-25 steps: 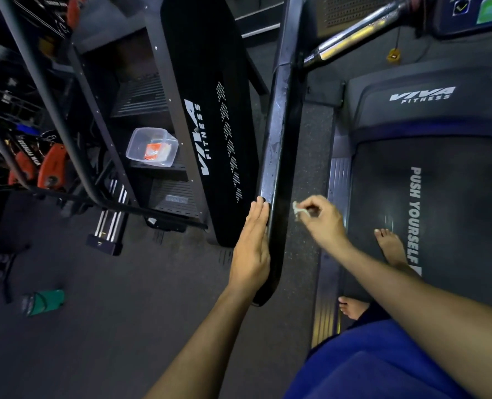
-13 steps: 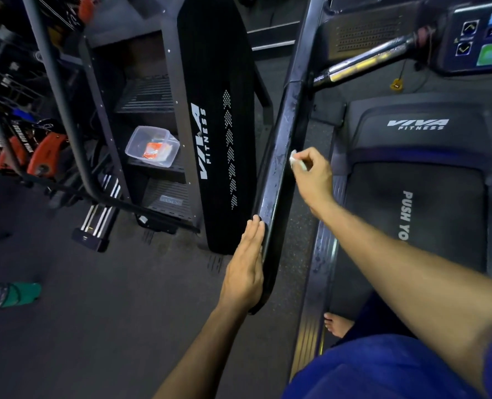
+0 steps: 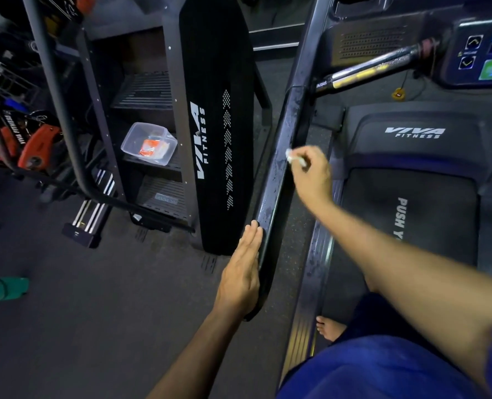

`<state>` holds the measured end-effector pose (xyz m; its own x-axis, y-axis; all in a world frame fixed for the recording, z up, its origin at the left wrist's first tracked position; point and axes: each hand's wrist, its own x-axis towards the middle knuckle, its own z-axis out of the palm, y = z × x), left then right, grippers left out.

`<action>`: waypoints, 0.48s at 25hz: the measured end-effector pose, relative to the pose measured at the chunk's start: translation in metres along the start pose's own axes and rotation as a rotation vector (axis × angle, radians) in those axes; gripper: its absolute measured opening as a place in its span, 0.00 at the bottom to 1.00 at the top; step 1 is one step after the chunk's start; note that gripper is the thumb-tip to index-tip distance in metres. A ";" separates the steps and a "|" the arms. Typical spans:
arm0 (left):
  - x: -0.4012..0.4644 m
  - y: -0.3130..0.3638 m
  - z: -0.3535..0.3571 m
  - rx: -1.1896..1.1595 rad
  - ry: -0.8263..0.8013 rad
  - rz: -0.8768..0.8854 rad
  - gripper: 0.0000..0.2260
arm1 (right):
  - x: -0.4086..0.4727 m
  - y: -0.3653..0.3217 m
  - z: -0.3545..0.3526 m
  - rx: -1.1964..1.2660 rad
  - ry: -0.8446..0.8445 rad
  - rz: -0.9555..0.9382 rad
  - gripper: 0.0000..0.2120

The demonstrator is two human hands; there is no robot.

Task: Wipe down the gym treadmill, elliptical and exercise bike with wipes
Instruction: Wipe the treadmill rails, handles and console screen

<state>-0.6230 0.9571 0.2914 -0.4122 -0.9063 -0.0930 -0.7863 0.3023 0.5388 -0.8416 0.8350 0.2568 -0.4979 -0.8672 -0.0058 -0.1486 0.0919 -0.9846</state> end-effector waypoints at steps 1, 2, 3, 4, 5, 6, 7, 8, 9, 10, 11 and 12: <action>0.000 0.000 0.000 -0.002 -0.001 -0.001 0.29 | 0.031 -0.004 0.000 -0.021 0.041 -0.013 0.05; 0.000 -0.001 0.000 -0.005 -0.003 -0.002 0.29 | 0.057 -0.007 0.000 -0.044 0.075 -0.016 0.05; 0.000 0.000 -0.001 -0.009 -0.005 0.000 0.28 | 0.077 -0.010 -0.001 -0.069 0.090 -0.015 0.05; 0.000 0.000 -0.001 -0.012 -0.005 0.000 0.28 | 0.090 -0.013 -0.003 -0.089 0.090 -0.010 0.05; 0.000 0.000 -0.001 -0.013 -0.008 -0.003 0.28 | 0.096 -0.013 -0.004 -0.105 0.087 -0.008 0.05; 0.000 0.001 -0.001 -0.015 -0.010 -0.006 0.28 | 0.095 -0.012 -0.004 -0.115 0.077 -0.006 0.06; 0.000 0.001 -0.001 -0.016 -0.008 -0.006 0.28 | 0.087 -0.010 -0.005 -0.117 0.059 -0.009 0.06; 0.000 0.001 -0.001 -0.016 -0.004 -0.005 0.28 | 0.072 -0.009 -0.006 -0.115 0.034 -0.020 0.06; 0.000 0.001 -0.001 -0.017 -0.002 -0.005 0.28 | 0.051 -0.007 -0.007 -0.107 0.001 -0.048 0.06; 0.001 0.000 0.000 -0.016 -0.002 -0.004 0.28 | 0.025 -0.005 -0.009 -0.092 -0.050 -0.079 0.06; 0.001 0.000 0.000 -0.016 -0.003 -0.001 0.28 | -0.005 -0.003 -0.012 -0.072 -0.113 -0.100 0.06; 0.000 0.000 0.000 -0.016 -0.002 0.001 0.28 | -0.037 -0.003 -0.014 -0.053 -0.176 -0.111 0.06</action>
<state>-0.6227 0.9565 0.2915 -0.4136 -0.9056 -0.0940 -0.7787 0.2983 0.5520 -0.8353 0.8737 0.2621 -0.3201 -0.9450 0.0672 -0.2416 0.0128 -0.9703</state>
